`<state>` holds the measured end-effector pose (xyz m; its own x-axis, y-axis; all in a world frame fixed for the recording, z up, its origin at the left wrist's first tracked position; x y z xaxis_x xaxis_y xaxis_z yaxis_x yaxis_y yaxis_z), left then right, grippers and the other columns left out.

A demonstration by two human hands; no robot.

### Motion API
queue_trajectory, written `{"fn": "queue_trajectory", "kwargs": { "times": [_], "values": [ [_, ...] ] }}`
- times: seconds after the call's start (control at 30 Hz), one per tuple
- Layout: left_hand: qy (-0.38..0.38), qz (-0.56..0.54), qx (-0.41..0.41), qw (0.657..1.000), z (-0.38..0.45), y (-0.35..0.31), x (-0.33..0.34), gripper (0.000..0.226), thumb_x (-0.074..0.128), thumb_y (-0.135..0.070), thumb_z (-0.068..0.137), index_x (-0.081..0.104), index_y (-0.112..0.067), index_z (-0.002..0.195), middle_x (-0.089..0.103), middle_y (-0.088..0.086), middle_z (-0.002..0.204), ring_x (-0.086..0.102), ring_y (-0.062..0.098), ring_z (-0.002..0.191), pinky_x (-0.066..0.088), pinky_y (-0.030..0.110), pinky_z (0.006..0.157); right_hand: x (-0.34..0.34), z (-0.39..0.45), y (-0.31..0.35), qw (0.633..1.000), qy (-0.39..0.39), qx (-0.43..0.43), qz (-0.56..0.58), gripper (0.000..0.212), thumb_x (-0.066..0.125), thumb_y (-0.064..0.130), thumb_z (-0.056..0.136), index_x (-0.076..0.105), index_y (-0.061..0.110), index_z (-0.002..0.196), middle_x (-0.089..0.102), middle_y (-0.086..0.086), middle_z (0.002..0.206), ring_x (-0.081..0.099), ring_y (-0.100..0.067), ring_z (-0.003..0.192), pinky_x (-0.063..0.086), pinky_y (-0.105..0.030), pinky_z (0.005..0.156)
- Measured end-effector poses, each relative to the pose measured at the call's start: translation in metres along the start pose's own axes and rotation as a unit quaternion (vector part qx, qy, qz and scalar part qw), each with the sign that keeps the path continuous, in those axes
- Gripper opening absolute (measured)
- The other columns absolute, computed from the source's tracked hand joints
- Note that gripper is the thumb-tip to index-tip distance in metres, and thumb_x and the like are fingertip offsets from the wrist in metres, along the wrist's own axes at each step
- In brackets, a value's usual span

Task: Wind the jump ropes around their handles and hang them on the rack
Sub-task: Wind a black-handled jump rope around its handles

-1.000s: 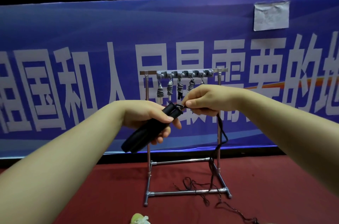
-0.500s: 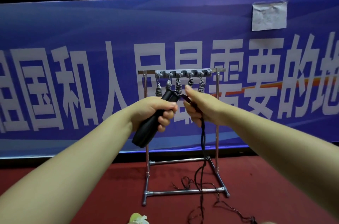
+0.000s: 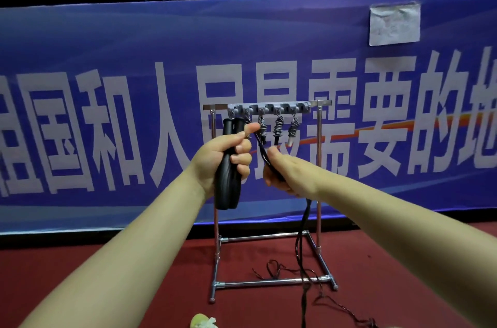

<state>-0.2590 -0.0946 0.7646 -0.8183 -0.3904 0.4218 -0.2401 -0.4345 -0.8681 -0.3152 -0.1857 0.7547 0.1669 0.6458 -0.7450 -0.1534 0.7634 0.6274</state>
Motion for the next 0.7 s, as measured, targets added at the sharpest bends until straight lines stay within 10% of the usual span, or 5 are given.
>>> {"fn": "queue_trajectory", "kwargs": {
  "times": [0.17, 0.37, 0.7],
  "values": [
    [-0.067, 0.111, 0.025, 0.991, -0.001, -0.01, -0.019, 0.03, 0.04, -0.011, 0.096, 0.052, -0.014, 0.123, 0.044, -0.005, 0.058, 0.038, 0.003, 0.043, 0.039, 0.016, 0.044, -0.008, -0.016, 0.031, 0.988, 0.01, -0.041, -0.149, 0.051, 0.024, 0.04, 0.103, 0.059, 0.004, 0.106, 0.052, 0.002, 0.075, 0.051, 0.0, 0.068, 0.042, -0.022, 0.068],
    [-0.067, 0.386, 0.039, 0.919, -0.003, -0.013, -0.012, 0.026, 0.049, -0.002, 0.093, 0.059, -0.023, 0.103, 0.045, 0.001, 0.06, 0.043, 0.01, 0.05, 0.043, 0.024, 0.05, -0.02, -0.021, 0.07, 0.915, -0.015, -0.095, -0.391, 0.024, 0.038, 0.027, 0.101, 0.054, 0.016, 0.086, 0.052, 0.0, 0.072, 0.043, -0.013, 0.059, 0.032, -0.026, 0.052],
    [0.07, 0.572, -0.082, 0.813, -0.011, 0.027, 0.025, 0.022, 0.062, -0.008, 0.087, 0.066, -0.02, 0.105, 0.049, -0.008, 0.056, 0.043, 0.009, 0.052, 0.041, 0.022, 0.054, -0.032, -0.014, 0.079, 0.931, 0.022, -0.164, -0.325, 0.018, 0.05, 0.027, 0.096, 0.066, 0.018, 0.095, 0.063, 0.006, 0.089, 0.058, -0.009, 0.079, 0.046, -0.021, 0.072]
  ]
}}
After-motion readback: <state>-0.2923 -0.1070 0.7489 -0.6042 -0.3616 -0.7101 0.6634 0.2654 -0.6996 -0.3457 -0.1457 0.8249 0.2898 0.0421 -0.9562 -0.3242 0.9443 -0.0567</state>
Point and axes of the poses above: each hand's wrist, its own z-axis towards the middle knuckle, its own x-axis out of the palm, y = z × x, the point moved 7 cm from there along z, towards the middle knuckle
